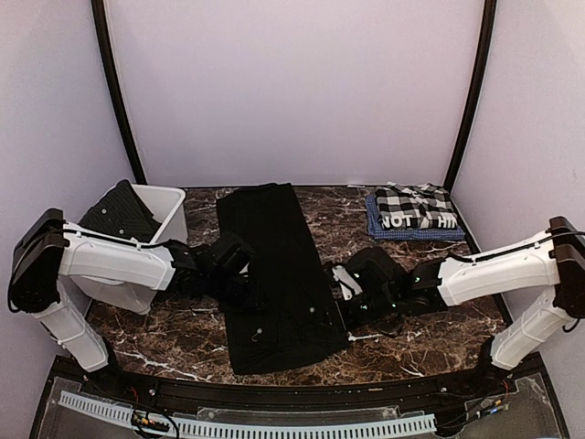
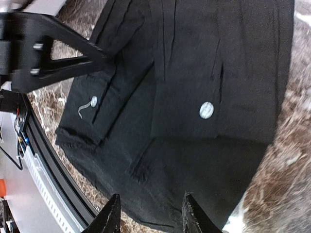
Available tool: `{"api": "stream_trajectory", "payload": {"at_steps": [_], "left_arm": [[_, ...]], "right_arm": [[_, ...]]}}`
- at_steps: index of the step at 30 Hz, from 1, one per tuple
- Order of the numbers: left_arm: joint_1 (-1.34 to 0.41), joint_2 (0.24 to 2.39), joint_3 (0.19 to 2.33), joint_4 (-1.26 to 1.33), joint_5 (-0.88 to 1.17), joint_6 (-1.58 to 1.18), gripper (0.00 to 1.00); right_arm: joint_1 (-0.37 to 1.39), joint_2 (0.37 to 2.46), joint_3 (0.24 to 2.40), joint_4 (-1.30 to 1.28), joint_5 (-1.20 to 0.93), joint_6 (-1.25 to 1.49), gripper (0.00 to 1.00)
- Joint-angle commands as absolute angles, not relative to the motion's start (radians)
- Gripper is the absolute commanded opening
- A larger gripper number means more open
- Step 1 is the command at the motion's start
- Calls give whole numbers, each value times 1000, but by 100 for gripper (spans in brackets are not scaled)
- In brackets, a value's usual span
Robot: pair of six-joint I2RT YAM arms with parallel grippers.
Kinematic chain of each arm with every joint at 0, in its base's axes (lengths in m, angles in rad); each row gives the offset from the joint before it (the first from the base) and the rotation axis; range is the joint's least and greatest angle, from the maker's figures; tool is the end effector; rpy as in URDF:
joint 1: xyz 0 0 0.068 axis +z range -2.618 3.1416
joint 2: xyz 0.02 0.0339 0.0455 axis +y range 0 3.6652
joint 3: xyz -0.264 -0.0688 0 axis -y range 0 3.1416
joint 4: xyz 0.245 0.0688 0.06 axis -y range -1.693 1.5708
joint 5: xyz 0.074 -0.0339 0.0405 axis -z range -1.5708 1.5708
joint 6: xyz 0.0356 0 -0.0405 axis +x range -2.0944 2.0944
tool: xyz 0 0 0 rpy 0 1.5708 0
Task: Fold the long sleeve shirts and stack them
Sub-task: Adjust the rectangle-folded shirt at the center of the board.
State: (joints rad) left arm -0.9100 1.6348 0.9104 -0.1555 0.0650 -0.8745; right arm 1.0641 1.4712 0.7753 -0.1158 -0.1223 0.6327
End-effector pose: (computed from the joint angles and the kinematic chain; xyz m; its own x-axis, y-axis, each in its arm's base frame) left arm 0.2007 -0.2619 0.1751 -0.9273 -0.0546 -0.3703 0.1587 0.8387 -0.5210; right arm 0.1396 0.2605 0.1859 -0.8212 -0.2701 -0.5027 -0.5245 0.7043 0.4784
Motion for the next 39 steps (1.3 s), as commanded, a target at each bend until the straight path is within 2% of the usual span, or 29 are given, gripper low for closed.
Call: {"api": "stream_trajectory", "payload": {"at_steps": [1,8,17,26,32,36,39], "left_arm": [[-970,1520,816,-155,11,-1031,31],[-1084,1491,706,-160,-23,-1142,27],[-1114,1467,600,-261,-59,-1246,25],[-1121,1276,564,-389,-85,-1262,27],[-1128,1141,653,-461,-140,-1230,37],[-1105,1060,636,-493,-183,-1228,42],[-1065,1024,578,-461,-133,-1210,43]], "right_arm": [[1132,1462,724,-32,-54,737,40],[1200,1523,650,43,20,823,37],[1304,1596,623,64,56,910,36],[1437,1527,699,-69,133,1005,36],[1412,1378,714,-173,238,987,42],[1358,1297,683,-171,295,988,52],[1300,1257,653,-132,289,962,59]]}}
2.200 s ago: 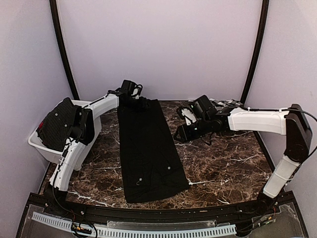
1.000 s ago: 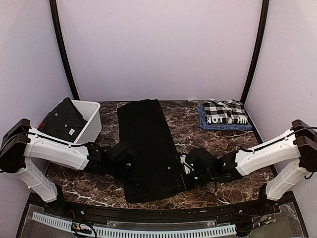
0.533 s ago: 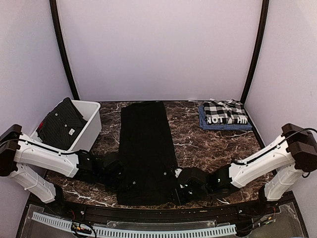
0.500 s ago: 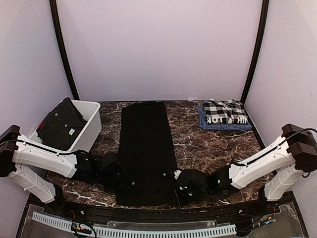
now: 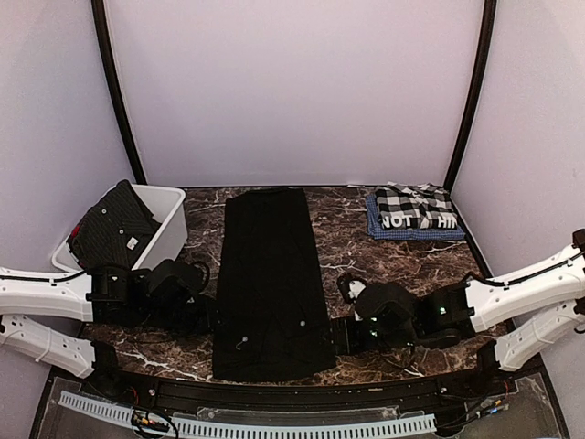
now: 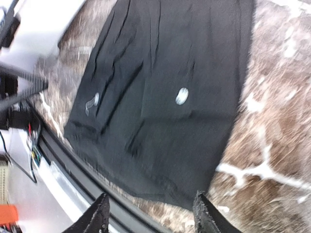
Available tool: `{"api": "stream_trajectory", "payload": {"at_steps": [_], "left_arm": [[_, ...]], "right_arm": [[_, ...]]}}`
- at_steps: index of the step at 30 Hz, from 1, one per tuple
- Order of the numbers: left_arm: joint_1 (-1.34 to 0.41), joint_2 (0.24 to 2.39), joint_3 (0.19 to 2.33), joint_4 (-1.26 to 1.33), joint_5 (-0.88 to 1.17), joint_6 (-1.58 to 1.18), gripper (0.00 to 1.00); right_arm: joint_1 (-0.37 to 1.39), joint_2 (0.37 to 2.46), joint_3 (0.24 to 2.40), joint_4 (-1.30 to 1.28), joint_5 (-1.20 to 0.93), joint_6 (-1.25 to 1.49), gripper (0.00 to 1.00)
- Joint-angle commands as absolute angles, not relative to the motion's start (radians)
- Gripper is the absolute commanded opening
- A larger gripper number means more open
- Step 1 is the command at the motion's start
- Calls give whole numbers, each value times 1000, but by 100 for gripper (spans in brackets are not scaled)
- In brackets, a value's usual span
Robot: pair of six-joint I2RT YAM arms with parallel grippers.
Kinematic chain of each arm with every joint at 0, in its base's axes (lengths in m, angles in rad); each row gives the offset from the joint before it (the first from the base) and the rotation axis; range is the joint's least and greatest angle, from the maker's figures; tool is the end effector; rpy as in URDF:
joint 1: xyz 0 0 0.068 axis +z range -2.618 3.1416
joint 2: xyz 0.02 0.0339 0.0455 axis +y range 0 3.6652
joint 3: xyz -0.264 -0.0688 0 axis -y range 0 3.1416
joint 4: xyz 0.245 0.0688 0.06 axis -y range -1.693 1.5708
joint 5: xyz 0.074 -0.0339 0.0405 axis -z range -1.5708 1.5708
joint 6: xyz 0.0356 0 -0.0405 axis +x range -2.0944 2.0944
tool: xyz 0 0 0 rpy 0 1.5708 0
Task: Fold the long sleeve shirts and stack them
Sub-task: Adjust the rectangle-folded shirt at the center of the board.
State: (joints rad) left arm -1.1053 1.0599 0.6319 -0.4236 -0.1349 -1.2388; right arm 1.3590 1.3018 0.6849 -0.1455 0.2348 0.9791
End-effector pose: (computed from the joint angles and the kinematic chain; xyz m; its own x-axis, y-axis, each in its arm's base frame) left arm 0.0989 -0.1861 0.2145 -0.9096 -0.2762 -0.3104 -0.0436 0.8064 -0.5898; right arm 0.0634 0.2553 0.2002 -0.8408 -0.0704 -0.5367 -0.3901 0.7662 0.5106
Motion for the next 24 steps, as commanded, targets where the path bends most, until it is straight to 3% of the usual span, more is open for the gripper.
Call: {"api": "stream_trajectory", "payload": {"at_steps": [1,6,13,24], "left_arm": [[-1045,1014,550,-452,-118,-1206,43],[-952,979,436,-344,24,-1150,44],[-881,978,316,-191,138,-1127,47],[-862,1062,289,-106,198,-1124,41]], "right_arm": [[1277,1251,644,-115,280,951,62],[1145,1267,582,40,128,917,63],[1041,1416,594,132,-48,909,57],[1012,1538,609,217,-111,935,48]]}}
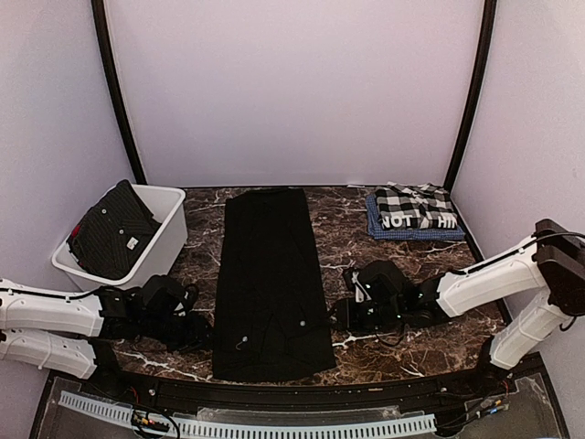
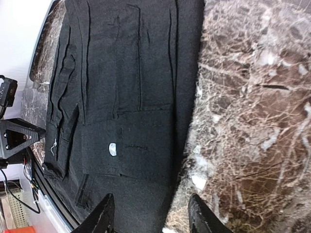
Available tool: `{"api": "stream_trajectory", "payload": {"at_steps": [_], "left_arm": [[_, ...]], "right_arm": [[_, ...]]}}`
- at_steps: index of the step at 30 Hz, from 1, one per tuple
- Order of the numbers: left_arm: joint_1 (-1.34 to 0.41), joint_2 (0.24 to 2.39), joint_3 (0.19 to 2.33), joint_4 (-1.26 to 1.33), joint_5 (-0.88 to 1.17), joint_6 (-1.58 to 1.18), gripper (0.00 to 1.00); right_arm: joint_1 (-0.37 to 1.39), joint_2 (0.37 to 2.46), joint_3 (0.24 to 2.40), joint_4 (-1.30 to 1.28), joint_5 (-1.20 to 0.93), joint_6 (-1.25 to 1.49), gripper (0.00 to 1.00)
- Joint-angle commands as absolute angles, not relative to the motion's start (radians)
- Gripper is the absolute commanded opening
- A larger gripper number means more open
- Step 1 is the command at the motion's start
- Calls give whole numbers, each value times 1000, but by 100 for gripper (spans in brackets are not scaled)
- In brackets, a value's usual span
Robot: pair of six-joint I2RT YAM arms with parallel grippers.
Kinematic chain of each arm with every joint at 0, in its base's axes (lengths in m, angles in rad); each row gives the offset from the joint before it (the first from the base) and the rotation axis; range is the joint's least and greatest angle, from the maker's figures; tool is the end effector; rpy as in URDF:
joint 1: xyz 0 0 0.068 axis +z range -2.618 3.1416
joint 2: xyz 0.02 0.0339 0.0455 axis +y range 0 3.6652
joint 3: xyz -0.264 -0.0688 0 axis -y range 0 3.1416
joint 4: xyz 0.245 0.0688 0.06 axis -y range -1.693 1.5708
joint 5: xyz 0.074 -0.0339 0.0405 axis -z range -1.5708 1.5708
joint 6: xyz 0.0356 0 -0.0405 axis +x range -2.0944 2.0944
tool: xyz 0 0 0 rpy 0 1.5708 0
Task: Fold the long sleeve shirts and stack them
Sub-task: Adjust the rectangle-folded shirt at the center of the board, then pick up the rectangle-folded shirt from the center of the board.
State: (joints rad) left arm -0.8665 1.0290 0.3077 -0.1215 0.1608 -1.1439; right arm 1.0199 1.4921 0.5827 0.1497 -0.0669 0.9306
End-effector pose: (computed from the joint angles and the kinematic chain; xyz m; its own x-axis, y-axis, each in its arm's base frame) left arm 0.1123 -0.1409 0.1415 -0.9477 -0.2723 -0.1667 -0.1000 0.7489 -0.6551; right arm 0.1427 0.2368 0.1448 -0.9175 0.0352 -0.3962 -0.2339 0.7579 0.6090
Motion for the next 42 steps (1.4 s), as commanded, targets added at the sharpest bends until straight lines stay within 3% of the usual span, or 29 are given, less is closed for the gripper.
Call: {"api": "stream_trajectory", "payload": {"at_steps": [1,9,16,23,29,33,42], "left_arm": [[-862,1073,292,-99,213,-1121,40],[-862,1134,355,-206,181,-1085,35],[-861,1165,375,-213,187,-1070,33],[-863,1157,367,-130,259,-1094,21],[-863,1092,366,-122,286,-1114,16],[-863,1091,374,-148,279,-1105,16],[-864,1098,366,-203,258,-1092,29]], "right_arm": [[1011,1549,616,215,-113,936,47],[992,1622,626,236,-134,953,41],[995,1678,626,284,-188,987,25],[995,1630,615,265,-177,996,8],[998,1592,608,278,-171,989,0],[999,1598,616,273,-189,975,0],[1003,1572,560,271,-200,972,26]]}}
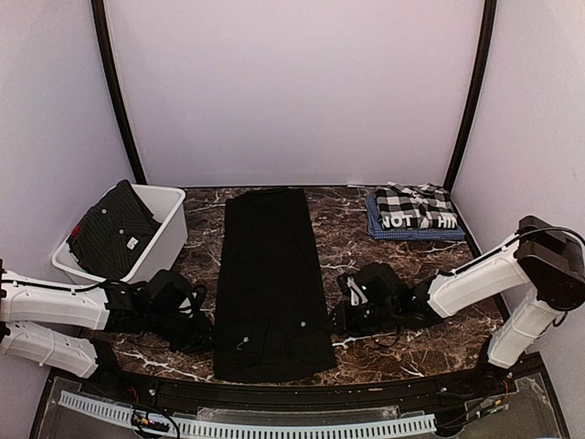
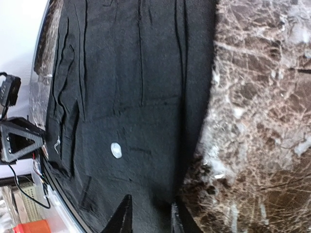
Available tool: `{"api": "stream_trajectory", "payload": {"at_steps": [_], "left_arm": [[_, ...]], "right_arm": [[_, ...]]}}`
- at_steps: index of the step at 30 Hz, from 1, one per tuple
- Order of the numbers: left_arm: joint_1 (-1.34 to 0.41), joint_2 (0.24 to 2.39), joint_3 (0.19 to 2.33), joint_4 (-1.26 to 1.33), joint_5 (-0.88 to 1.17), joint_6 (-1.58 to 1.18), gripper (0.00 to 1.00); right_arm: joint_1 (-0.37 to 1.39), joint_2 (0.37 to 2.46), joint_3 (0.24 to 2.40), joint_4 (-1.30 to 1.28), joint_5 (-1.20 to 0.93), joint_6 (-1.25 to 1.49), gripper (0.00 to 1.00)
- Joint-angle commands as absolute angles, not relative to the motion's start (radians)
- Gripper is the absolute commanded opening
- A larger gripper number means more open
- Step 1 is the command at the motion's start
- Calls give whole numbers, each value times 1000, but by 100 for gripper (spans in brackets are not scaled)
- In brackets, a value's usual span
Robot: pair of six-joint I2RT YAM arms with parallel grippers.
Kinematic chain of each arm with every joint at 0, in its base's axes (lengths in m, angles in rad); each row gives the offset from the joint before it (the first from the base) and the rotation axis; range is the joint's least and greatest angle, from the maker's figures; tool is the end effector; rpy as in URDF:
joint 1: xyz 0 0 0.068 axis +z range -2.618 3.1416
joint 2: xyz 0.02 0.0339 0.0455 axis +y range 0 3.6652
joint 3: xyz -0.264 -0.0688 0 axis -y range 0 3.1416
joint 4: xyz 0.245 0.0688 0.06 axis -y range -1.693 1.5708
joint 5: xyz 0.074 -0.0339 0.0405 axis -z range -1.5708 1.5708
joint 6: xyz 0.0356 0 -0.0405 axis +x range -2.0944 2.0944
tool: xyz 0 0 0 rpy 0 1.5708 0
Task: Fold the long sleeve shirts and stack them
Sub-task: Pick up the rectangle-folded shirt from the center of the board.
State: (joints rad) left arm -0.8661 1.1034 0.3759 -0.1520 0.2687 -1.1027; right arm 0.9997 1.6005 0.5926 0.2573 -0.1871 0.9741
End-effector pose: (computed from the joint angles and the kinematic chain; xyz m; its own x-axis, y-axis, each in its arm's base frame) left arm 0.1178 -0.1531 0.1476 -0.9785 -0.1775 -0.1051 -0.0645 0.7474 -0.6612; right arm 0.1507 0.2467 0.1279 -0.9518 0.0222 -0.3060 -0.2008 0.7088 0.6762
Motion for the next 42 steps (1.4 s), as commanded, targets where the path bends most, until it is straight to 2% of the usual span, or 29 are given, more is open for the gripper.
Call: {"api": "stream_trajectory", "payload": {"at_steps": [1,11,14,19,23,28,33,42], "left_arm": [[-864,1099,362,-201,262,-1092,30],[-893,1158,368,-214,248,-1093,43],[-902,1182,371,-193,248,-1097,37],[-903,1200,369,-120,275,-1116,18],[-903,1184,378,-91,287,-1128,8],[-904,1162,380,-66,296,-1151,2],[-903,1149,383,-48,299,-1160,0],[-901,1104,393,-28,309,-1182,0]], "right_arm": [[1002,1576,557,278,-204,974,26],[1014,1615,562,308,-225,991,27],[1015,1620,561,310,-217,996,28],[1014,1628,574,318,-208,1006,29],[1006,1627,592,317,-200,1010,29],[982,1611,583,340,-199,1032,30],[980,1632,601,340,-203,1035,28],[970,1632,619,336,-206,1027,12]]}}
